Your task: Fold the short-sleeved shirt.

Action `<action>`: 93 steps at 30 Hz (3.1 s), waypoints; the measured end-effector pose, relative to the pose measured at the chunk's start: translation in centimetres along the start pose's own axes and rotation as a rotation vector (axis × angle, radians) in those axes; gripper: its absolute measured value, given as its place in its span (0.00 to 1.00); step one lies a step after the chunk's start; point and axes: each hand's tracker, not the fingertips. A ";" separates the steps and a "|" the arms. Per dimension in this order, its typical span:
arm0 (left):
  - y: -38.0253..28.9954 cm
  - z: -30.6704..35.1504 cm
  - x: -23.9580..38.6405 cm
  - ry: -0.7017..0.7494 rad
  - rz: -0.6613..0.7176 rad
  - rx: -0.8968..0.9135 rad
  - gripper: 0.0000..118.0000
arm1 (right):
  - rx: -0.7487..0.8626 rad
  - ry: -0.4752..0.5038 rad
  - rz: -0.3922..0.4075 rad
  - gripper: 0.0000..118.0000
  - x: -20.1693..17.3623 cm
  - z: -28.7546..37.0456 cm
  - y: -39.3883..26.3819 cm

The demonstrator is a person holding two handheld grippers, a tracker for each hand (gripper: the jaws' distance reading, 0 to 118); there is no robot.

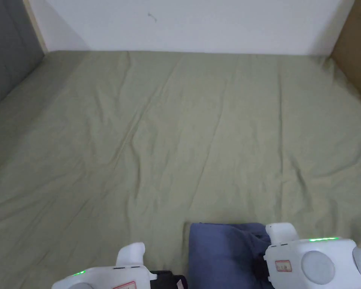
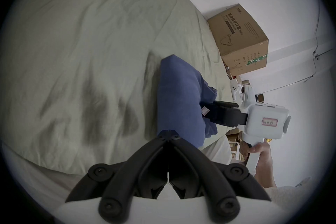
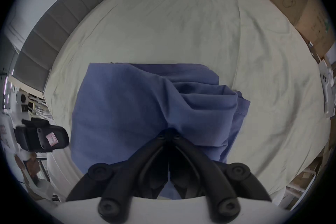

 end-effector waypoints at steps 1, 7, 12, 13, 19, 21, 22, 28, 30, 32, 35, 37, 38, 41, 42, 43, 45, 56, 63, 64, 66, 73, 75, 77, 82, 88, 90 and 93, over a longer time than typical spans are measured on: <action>0.0 -0.1 0.0 -0.015 -0.002 -0.002 0.00 | -0.010 0.006 -0.005 0.00 0.1 0.2 0.3; 2.2 -1.3 -0.3 -0.103 0.020 -0.031 0.34 | -0.010 0.021 -0.018 0.00 0.3 0.4 0.0; 4.6 -3.4 -1.3 -0.134 0.018 -0.054 1.00 | -0.003 0.023 -0.024 0.00 0.5 0.5 -0.1; 5.0 -4.0 -1.7 -0.150 0.029 -0.055 1.00 | -0.003 0.027 -0.030 0.00 0.5 0.5 -0.1; 5.8 -8.9 -3.3 -0.317 0.145 -0.114 1.00 | -0.002 0.030 -0.032 0.00 0.5 0.6 -0.1; 5.9 -9.2 -2.7 -0.326 0.104 -0.127 1.00 | -0.001 0.029 -0.031 0.00 0.5 0.6 -0.2; 6.1 -9.4 -2.4 -0.318 0.074 -0.153 0.91 | -0.001 0.029 -0.031 0.00 0.5 0.5 -0.1; 6.7 -9.5 -3.3 -0.308 0.116 -0.164 0.27 | -0.001 0.023 -0.047 0.00 0.4 0.8 0.0; 6.6 -8.8 -3.2 -0.297 0.091 -0.167 0.26 | 0.016 0.026 -0.050 0.00 0.0 1.7 0.0; 6.8 -7.9 -3.0 -0.287 0.064 -0.166 0.25 | 0.037 0.020 -0.042 0.00 -0.4 2.6 0.1; 8.1 -5.0 -3.7 -0.228 0.032 -0.145 0.25 | 0.067 0.046 -0.084 0.00 -1.1 3.8 0.7; 9.5 -2.2 -5.0 -0.171 0.015 -0.122 0.25 | 0.101 0.080 -0.109 0.00 -1.5 4.4 1.2; 10.5 -0.4 -5.7 -0.130 -0.007 -0.114 0.25 | 0.104 0.080 -0.107 0.00 -1.8 4.6 1.4; 13.8 5.3 -8.1 0.059 -0.057 -0.062 0.25 | 0.123 0.074 -0.082 0.00 -2.7 4.6 2.1; 14.9 7.0 -9.0 0.144 -0.066 -0.050 0.25 | 0.121 0.073 -0.080 0.00 -2.9 4.4 2.2; 16.2 8.6 -10.0 0.242 -0.092 -0.050 0.25 | 0.119 0.079 -0.082 0.00 -3.3 4.3 2.4; 19.0 11.2 -12.5 0.391 -0.107 -0.077 0.25 | 0.095 0.127 -0.113 0.00 -3.4 4.1 2.5; 26.0 15.9 -21.8 1.232 -0.331 -0.248 0.37 | 0.045 0.065 -0.082 0.00 -4.1 2.1 2.8; 25.1 18.3 -21.8 1.260 -0.238 -0.105 0.85 | 0.026 0.045 -0.062 0.00 -4.3 2.1 2.7; 24.9 18.7 -21.1 1.214 -0.205 -0.081 0.84 | 0.028 0.048 -0.064 0.00 -4.3 2.2 2.7; 24.6 19.5 -19.3 1.129 -0.168 -0.016 0.83 | 0.033 0.047 -0.066 0.00 -4.3 2.4 2.6; 19.7 17.2 -9.6 0.839 -0.268 0.196 0.00 | 0.103 0.065 -0.063 0.00 -4.2 4.5 2.0; 17.7 15.9 -6.2 0.814 -0.307 0.218 0.00 | 0.125 0.069 -0.063 0.00 -3.5 5.0 2.1; 15.7 14.7 -2.9 0.814 -0.373 0.293 0.00 | 0.173 0.063 -0.059 0.00 -3.4 5.9 2.1; 11.6 13.7 4.7 0.677 -0.358 0.485 0.00 | 0.380 0.007 0.003 0.00 -3.9 10.3 1.8; 7.3 14.1 11.6 0.645 -0.406 0.701 0.00 | 0.669 -0.108 0.058 0.00 -5.8 17.0 1.4; 5.4 14.2 14.1 0.651 -0.489 0.806 0.00 | 0.753 -0.121 0.067 0.00 -6.1 18.9 1.1; 3.0 14.3 17.1 0.699 -0.574 0.941 0.00 | 0.864 -0.131 0.081 0.00 -6.2 21.0 0.7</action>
